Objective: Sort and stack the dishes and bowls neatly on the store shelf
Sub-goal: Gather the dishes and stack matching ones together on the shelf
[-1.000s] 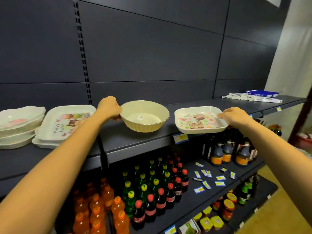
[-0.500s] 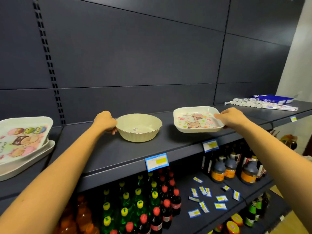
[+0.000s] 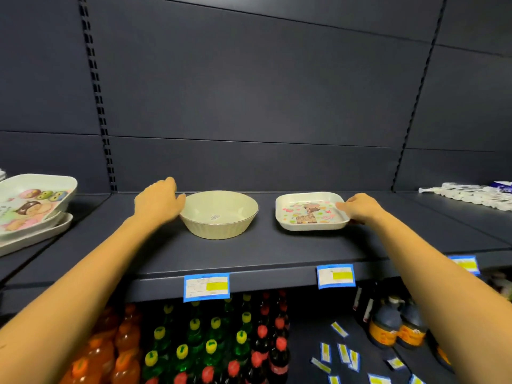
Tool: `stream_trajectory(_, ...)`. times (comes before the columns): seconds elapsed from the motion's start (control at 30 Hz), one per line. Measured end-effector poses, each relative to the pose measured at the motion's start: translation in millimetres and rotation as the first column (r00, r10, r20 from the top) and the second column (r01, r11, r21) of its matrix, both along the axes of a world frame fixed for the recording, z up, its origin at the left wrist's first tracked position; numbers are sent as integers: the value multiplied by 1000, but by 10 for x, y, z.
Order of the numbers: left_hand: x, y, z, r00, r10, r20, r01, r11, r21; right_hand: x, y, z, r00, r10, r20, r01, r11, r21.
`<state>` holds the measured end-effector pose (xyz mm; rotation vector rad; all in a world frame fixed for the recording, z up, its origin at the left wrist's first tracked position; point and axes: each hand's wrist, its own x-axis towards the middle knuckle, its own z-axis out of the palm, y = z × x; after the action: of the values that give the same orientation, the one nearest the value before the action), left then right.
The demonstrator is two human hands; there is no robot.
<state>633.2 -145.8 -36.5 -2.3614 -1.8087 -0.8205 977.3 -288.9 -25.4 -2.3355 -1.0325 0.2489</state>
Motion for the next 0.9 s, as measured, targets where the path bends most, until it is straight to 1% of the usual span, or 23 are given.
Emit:
stream_trajectory(0.1, 55, -87, 42, 1000, -9, -20, 11, 995, 94, 48, 132, -31, 997, 76, 13, -76, 996, -36)
stream_trajectory(0.17, 95, -163, 72, 999, -15, -52, 21, 994, 112, 72, 194, -60, 993, 113, 28, -112, 992, -63)
stream_trajectory(0.23, 135, -244, 85, 995, -5, -96, 17, 992, 124, 102, 231, -88, 988, 136, 78, -127, 986, -105)
stream_trajectory(0.27, 148, -280, 84, 993, 8, -115, 7, 991, 130, 108, 229, -94, 980, 145, 136, -126, 982, -142)
stream_trajectory(0.3, 157, -317, 84, 991, 25, -133, -6, 991, 137, 101, 212, -84, 961, 159, 227, -115, 974, -194)
stream_trajectory(0.37, 160, -402, 87, 980, 66, -187, -37, 987, 156, 58, 173, -30, 867, 198, 457, -73, 958, -275)
stream_trajectory(0.4, 152, -444, 93, 971, 91, -223, -53, 984, 169, 24, 164, 16, 811, 216, 544, -65, 957, -283)
stream_trajectory(0.47, 102, -531, 111, 949, 137, -285, -84, 978, 193, -73, 185, 131, 742, 252, 621, -113, 960, -255)
stream_trajectory(0.57, -46, -651, 139, 927, 185, -326, -121, 971, 207, -310, 302, 247, 693, 363, 622, -313, 930, -194)
stream_trajectory(0.67, -253, -775, 159, 923, 233, -306, -173, 962, 210, -717, 404, 241, 642, 467, 609, -502, 855, -126)
stream_trajectory(0.73, -415, -870, 153, 924, 260, -279, -205, 956, 211, -1035, 450, 215, 589, 534, 607, -605, 789, -107)
stream_trajectory(0.8, -595, -952, 138, 922, 284, -262, -230, 949, 217, -1344, 474, 209, 536, 586, 608, -679, 727, -103)
stream_trajectory(0.9, -903, -1048, 114, 916, 311, -254, -262, 942, 207, -1751, 491, 224, 456, 633, 625, -742, 658, -125)
